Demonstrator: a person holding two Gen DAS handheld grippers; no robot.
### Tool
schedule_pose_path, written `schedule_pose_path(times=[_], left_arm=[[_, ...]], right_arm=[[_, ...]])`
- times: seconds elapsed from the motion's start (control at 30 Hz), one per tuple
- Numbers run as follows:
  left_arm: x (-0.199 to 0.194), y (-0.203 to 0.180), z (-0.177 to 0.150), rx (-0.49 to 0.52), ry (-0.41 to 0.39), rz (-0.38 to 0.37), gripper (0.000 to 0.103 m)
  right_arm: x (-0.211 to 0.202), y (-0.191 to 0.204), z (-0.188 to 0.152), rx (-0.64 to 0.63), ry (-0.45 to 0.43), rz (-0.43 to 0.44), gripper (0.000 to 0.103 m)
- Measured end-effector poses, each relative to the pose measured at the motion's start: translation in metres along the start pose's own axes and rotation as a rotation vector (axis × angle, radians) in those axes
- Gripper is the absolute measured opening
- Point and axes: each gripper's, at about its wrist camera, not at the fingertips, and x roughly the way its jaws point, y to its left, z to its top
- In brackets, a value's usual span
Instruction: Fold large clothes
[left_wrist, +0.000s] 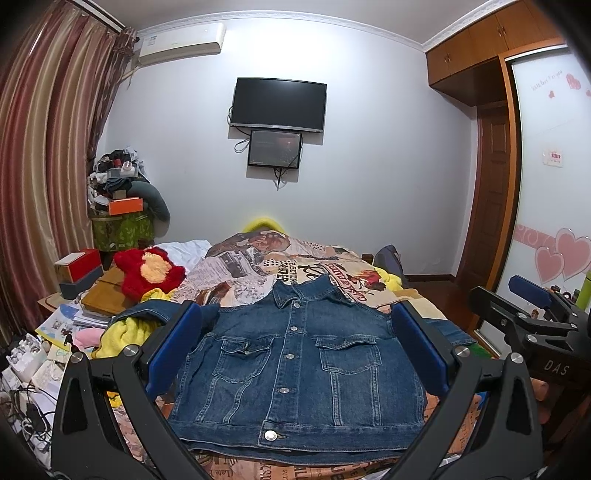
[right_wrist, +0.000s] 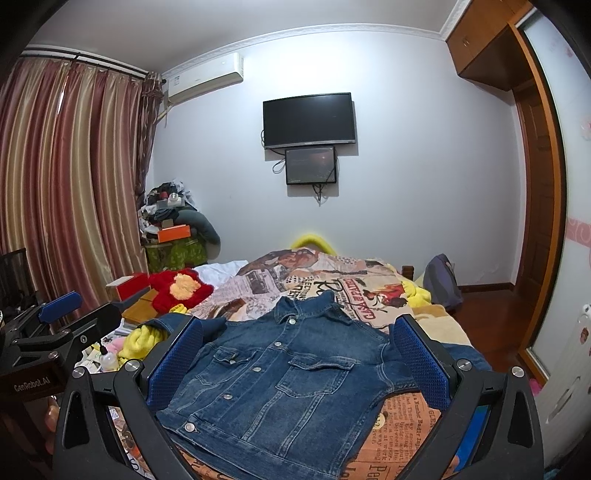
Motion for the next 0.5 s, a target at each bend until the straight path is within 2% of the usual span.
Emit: schedule_pose_path(times=[0.5], left_arm=[[-0.0013, 0.0006, -0.0001, -0.001, -0.002, 0.000, 0.103]], right_arm=[[0.0006, 0.0011, -0.0001, 0.000, 0.000, 0.000, 0.103]])
